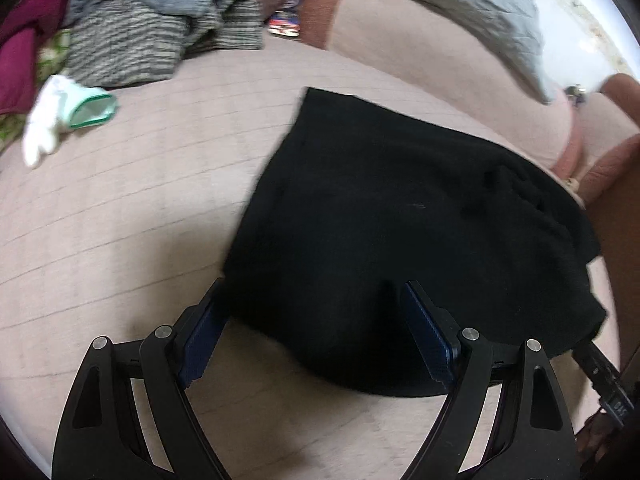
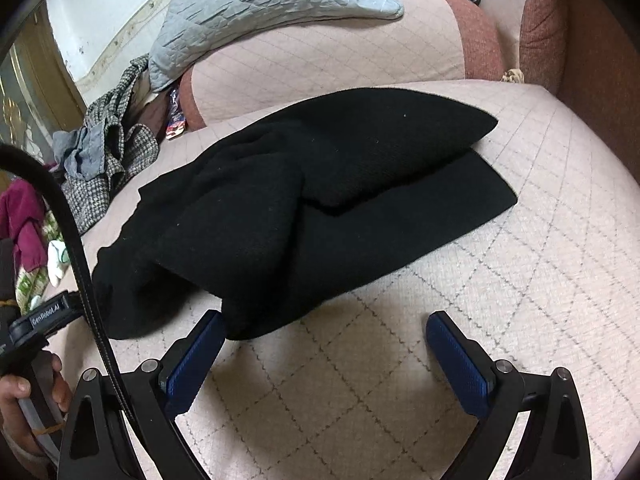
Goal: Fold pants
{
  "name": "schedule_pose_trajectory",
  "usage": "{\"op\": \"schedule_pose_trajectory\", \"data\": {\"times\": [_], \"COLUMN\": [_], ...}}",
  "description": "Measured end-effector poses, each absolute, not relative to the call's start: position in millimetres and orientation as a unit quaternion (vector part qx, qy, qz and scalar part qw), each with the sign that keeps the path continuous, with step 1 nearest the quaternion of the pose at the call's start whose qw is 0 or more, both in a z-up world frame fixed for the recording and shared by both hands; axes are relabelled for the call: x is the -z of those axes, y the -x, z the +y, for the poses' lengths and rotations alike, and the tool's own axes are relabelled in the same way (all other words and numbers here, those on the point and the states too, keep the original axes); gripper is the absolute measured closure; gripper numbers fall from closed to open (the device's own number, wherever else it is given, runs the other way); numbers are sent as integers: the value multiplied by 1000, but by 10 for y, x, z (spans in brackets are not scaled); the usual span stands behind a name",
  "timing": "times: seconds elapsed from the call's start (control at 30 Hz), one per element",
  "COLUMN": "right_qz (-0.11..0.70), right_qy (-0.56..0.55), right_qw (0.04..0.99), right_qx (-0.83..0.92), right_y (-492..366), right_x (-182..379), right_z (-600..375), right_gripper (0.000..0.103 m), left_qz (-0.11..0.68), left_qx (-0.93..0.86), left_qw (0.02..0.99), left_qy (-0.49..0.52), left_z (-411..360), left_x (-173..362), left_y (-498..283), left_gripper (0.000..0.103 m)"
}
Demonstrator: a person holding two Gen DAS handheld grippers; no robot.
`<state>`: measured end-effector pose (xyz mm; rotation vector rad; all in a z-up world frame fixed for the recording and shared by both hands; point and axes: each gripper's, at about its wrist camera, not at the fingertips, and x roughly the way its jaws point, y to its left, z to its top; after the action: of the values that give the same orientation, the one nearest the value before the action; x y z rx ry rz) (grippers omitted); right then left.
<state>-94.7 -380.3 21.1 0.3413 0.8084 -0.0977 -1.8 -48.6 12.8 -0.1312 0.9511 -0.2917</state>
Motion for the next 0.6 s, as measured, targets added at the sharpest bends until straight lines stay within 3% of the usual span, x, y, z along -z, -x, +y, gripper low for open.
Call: {"op": "schedule_pose_trajectory", "data": {"times": [0.07, 0.1, 0.2, 0.27, 0.33, 0.4, 0.47, 0.5, 0.6], "right_qz": [377, 363, 339, 342, 341, 354, 359, 354, 340], "right_qy": [-152, -139, -69, -5, 37, 47, 35, 25, -3], "right_qw": [913, 921, 937, 939, 939, 934, 933, 935, 940], "right_qx": [44, 39, 34, 43, 34, 18, 11, 4, -22], "right_y": [994, 1033, 1036, 927, 798, 680, 589, 594, 691], "right_x": [-305, -378, -484, -460, -425, -383, -397, -433, -584], "right_z": [-3772, -3734, -3563, -3422, -3326, -3295, -3288, -3287, -3254], "right_gripper": [6, 6, 6, 7, 25, 70, 75, 83, 87], "left_qz": [457, 455, 461, 469, 473, 473, 470, 466, 448], "left_qx": [133, 128, 120, 132, 141, 145, 151, 155, 160], "left_qw": [878, 880, 877, 869, 863, 863, 863, 863, 870], "left_qy": [59, 54, 67, 91, 105, 106, 110, 115, 125], "left_z": [-523, -542, -502, -448, -413, -405, -386, -365, -273], "left_x": [-150, -164, -161, -161, -159, -165, -202, -233, -384], "left_y": [21, 23, -24, -76, -108, -108, -97, -82, -36], "left_gripper": [40, 56, 78, 79, 82, 84, 86, 87, 88]}}
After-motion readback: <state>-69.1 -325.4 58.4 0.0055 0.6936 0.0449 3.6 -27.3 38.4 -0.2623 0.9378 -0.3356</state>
